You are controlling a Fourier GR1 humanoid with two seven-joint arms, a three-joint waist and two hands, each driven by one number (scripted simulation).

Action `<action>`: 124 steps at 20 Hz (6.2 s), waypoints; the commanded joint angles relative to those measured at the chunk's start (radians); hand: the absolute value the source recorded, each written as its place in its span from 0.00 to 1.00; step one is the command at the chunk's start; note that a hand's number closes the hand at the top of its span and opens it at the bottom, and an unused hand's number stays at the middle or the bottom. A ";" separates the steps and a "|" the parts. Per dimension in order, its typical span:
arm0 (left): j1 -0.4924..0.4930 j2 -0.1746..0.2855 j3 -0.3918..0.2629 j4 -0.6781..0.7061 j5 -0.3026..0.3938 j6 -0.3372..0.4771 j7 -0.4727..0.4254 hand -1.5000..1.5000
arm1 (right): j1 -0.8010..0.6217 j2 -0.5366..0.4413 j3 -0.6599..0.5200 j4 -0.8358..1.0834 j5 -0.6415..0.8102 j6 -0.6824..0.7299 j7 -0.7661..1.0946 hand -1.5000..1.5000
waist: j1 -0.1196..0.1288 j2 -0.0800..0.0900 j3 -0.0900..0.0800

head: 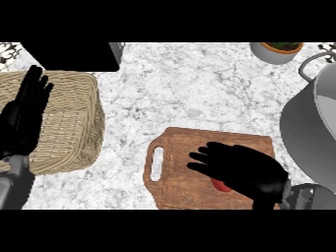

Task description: Pick the bell pepper from the cutting board and place it in the pot

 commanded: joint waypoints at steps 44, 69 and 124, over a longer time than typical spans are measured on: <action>0.029 -0.099 0.143 -0.083 -0.095 -0.155 0.050 0.50 | 0.051 0.265 -0.102 0.489 0.622 -0.308 -0.405 1.00 | 0.006 0.001 0.000; 0.074 -0.128 0.142 -0.039 -0.101 -0.145 -0.007 0.50 | 1.006 0.392 -0.454 -0.722 0.037 -0.563 -0.100 1.00 | -0.028 -0.001 0.000; -0.022 -0.142 0.122 -0.018 -0.143 -0.133 0.033 0.50 | 0.001 0.057 -1.325 0.849 -0.463 -0.279 -0.442 0.00 | 0.015 0.006 0.005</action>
